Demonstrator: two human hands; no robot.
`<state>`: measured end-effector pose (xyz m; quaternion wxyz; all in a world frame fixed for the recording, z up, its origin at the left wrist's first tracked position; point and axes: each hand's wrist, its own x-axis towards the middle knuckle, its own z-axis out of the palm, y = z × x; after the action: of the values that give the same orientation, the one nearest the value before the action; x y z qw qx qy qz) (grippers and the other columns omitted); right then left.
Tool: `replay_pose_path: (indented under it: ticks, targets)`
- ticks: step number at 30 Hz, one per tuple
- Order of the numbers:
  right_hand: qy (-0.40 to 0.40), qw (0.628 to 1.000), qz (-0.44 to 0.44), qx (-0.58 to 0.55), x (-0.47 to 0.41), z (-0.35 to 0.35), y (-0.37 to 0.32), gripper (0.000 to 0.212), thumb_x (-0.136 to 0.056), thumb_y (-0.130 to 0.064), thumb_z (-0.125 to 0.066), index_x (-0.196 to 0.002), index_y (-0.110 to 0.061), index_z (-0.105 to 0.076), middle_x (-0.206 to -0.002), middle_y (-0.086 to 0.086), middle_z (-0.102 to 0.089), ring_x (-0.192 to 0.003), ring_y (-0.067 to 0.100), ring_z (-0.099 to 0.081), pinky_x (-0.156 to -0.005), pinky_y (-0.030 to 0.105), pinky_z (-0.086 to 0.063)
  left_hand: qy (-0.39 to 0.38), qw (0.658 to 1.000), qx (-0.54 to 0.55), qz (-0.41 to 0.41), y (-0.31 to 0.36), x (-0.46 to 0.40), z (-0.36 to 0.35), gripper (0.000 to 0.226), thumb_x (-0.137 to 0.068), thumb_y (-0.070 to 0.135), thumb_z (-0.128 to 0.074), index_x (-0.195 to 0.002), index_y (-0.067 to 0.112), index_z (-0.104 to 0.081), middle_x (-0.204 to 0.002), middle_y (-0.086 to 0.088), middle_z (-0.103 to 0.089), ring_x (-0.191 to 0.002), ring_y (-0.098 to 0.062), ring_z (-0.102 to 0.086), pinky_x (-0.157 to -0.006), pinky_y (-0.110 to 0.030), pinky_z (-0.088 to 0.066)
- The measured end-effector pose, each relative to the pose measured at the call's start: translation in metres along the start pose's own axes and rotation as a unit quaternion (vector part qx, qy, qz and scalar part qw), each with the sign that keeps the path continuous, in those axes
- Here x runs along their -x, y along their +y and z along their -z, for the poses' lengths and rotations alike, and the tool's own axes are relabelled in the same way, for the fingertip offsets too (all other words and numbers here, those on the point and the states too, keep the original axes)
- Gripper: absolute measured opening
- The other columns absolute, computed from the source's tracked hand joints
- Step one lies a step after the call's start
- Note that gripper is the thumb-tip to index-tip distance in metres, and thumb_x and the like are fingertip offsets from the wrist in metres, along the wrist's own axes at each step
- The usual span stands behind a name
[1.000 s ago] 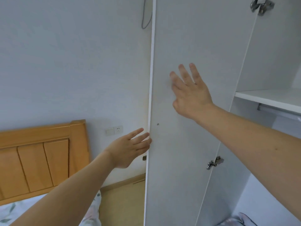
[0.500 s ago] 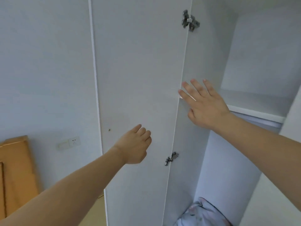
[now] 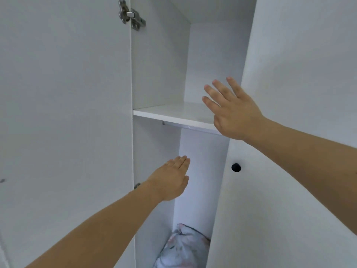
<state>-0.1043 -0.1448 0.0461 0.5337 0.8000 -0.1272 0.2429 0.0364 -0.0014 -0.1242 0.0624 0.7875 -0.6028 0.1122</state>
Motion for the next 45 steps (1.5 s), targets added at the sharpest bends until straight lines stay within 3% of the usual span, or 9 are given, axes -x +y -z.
replay_pose_path:
  ticks: [2, 8, 12, 15, 18, 30, 35, 42, 45]
  targets:
    - [-0.010, 1.000, -0.010, 0.007, 0.004, -0.008, 0.005, 0.051, -0.086, -0.022, -0.053, -0.134, -0.004, -0.055, -0.147, 0.018, -0.045, -0.139, 0.037, -0.035, -0.118, 0.056, -0.015, -0.002, 0.998, 0.056, -0.026, 0.007, -0.023, -0.012, 0.059, -0.104, 0.031, -0.025, -0.154, 0.010, 0.000, -0.163, -0.005, -0.002, -0.149, -0.016, -0.002, -0.120, -0.027, -0.002]
    - [-0.117, 0.989, -0.031, 0.087, 0.006, -0.036, 0.010, 0.055, -0.092, -0.027, -0.029, -0.134, -0.004, -0.055, -0.146, 0.017, -0.046, -0.139, 0.035, -0.038, -0.118, 0.055, -0.018, -0.025, 0.965, 0.234, -0.119, 0.025, -0.084, -0.030, 0.057, -0.105, 0.029, -0.028, -0.155, 0.013, -0.006, -0.163, -0.001, -0.008, -0.148, -0.014, -0.011, -0.117, -0.023, -0.007]
    - [-0.153, 0.978, -0.055, 0.128, 0.007, -0.041, 0.009, 0.060, -0.094, -0.035, -0.025, -0.134, 0.000, -0.054, -0.142, 0.018, -0.049, -0.141, 0.034, -0.033, -0.119, 0.054, -0.009, -0.103, 0.899, 0.383, -0.184, 0.032, -0.110, -0.050, 0.055, -0.096, 0.048, -0.027, -0.150, 0.034, -0.024, -0.153, 0.011, -0.036, -0.139, -0.010, -0.035, -0.116, -0.034, -0.027]
    - [-0.156, 0.974, -0.065, 0.152, 0.005, -0.038, 0.002, 0.059, -0.095, -0.035, -0.028, -0.134, 0.001, -0.053, -0.137, 0.018, -0.053, -0.140, 0.035, -0.034, -0.120, 0.054, -0.012, -0.108, 0.856, 0.479, -0.160, 0.035, -0.117, -0.063, 0.051, -0.090, 0.058, -0.026, -0.121, 0.030, -0.054, -0.120, 0.002, -0.065, -0.113, -0.017, -0.058, -0.104, -0.045, -0.043]
    - [-0.167, 0.967, -0.083, 0.173, 0.005, -0.032, -0.004, 0.061, -0.094, -0.034, -0.023, -0.137, 0.000, -0.050, -0.139, 0.015, -0.052, -0.141, 0.033, -0.032, -0.120, 0.053, -0.011, -0.081, 0.829, 0.537, -0.133, 0.037, -0.121, -0.064, 0.053, -0.088, 0.056, -0.028, -0.087, 0.011, -0.056, -0.092, -0.014, -0.063, -0.085, -0.027, -0.060, -0.092, -0.054, -0.047]
    - [-0.165, 0.970, -0.067, 0.166, 0.050, 0.081, -0.017, 0.063, -0.091, -0.025, -0.018, -0.128, 0.011, -0.054, -0.132, 0.025, -0.054, -0.135, 0.040, -0.040, -0.120, 0.054, -0.013, -0.174, 0.764, 0.602, -0.157, 0.060, -0.024, -0.024, 0.040, -0.102, 0.038, -0.043, -0.096, 0.005, -0.064, -0.095, -0.010, -0.073, -0.087, -0.025, -0.071, -0.086, -0.038, -0.056]
    - [-0.196, 0.961, -0.148, 0.130, 0.080, 0.130, -0.026, 0.065, -0.089, -0.021, -0.013, -0.144, 0.010, -0.030, -0.153, 0.026, -0.030, -0.146, 0.038, -0.019, -0.122, 0.044, 0.002, -0.210, 0.758, 0.577, -0.218, 0.089, 0.024, 0.002, 0.038, -0.102, 0.035, -0.045, -0.100, 0.005, -0.069, -0.094, -0.006, -0.076, -0.085, -0.020, -0.073, -0.080, -0.034, -0.058]
    - [-0.373, 0.872, -0.071, 0.309, 0.115, 0.197, -0.017, 0.068, -0.095, -0.034, -0.005, -0.150, 0.004, 0.002, -0.160, 0.022, 0.008, -0.148, 0.037, 0.008, -0.116, 0.058, 0.014, -0.201, 0.782, 0.491, -0.327, 0.144, 0.069, 0.029, 0.044, -0.098, 0.039, -0.051, -0.071, 0.007, -0.063, -0.076, -0.012, -0.074, -0.066, -0.021, -0.073, -0.062, -0.028, -0.057]
    - [-0.442, 0.828, -0.083, 0.334, 0.134, 0.219, -0.011, 0.067, -0.096, -0.035, -0.005, -0.150, 0.004, 0.005, -0.159, 0.023, 0.013, -0.148, 0.038, 0.010, -0.116, 0.057, 0.012, -0.182, 0.801, 0.428, -0.376, 0.175, 0.073, 0.031, 0.047, -0.089, 0.057, -0.056, -0.076, 0.013, -0.064, -0.080, -0.005, -0.074, -0.072, -0.017, -0.071, -0.075, -0.035, -0.058]
